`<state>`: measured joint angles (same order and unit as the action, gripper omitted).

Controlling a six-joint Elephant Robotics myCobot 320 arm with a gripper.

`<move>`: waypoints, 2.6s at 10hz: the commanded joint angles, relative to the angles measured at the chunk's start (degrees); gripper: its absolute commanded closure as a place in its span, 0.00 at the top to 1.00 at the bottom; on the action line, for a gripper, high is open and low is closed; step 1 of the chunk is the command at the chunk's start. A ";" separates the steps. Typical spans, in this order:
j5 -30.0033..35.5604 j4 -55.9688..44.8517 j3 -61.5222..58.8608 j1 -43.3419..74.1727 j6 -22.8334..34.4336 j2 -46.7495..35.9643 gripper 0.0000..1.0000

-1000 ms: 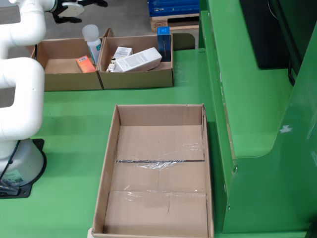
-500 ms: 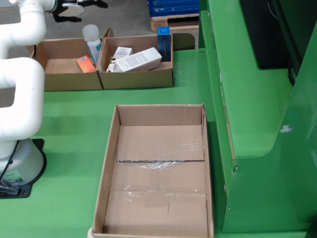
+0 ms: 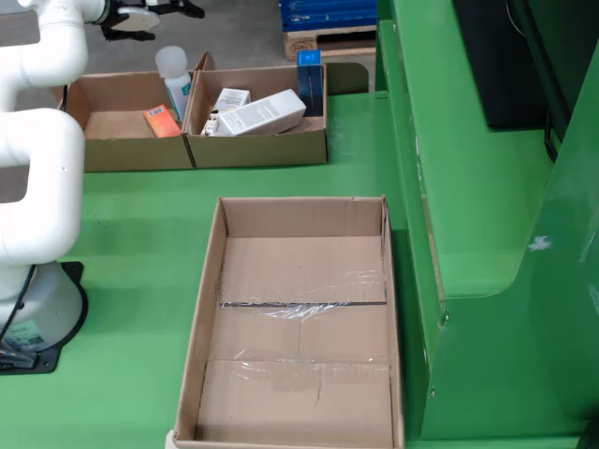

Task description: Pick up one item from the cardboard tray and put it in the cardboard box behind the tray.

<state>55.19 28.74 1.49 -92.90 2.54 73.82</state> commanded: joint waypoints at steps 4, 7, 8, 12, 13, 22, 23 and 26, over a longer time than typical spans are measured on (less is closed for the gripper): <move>-0.57 0.62 -1.49 0.41 -2.51 -0.15 1.00; -0.57 0.62 -1.49 0.47 -3.95 0.42 1.00; -0.57 0.61 -1.49 0.47 -3.91 0.42 1.00; -0.57 0.62 -1.49 -0.14 -6.35 0.24 1.00; -0.58 0.61 -1.49 -0.15 -6.52 0.24 1.00; -0.57 0.62 -1.49 -0.14 -8.06 0.24 1.00; -0.57 0.62 -1.49 -0.14 -8.10 0.24 1.00; -0.57 0.62 -1.49 0.88 -6.56 -0.44 1.00</move>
<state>55.19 28.65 1.49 -92.72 -5.27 75.84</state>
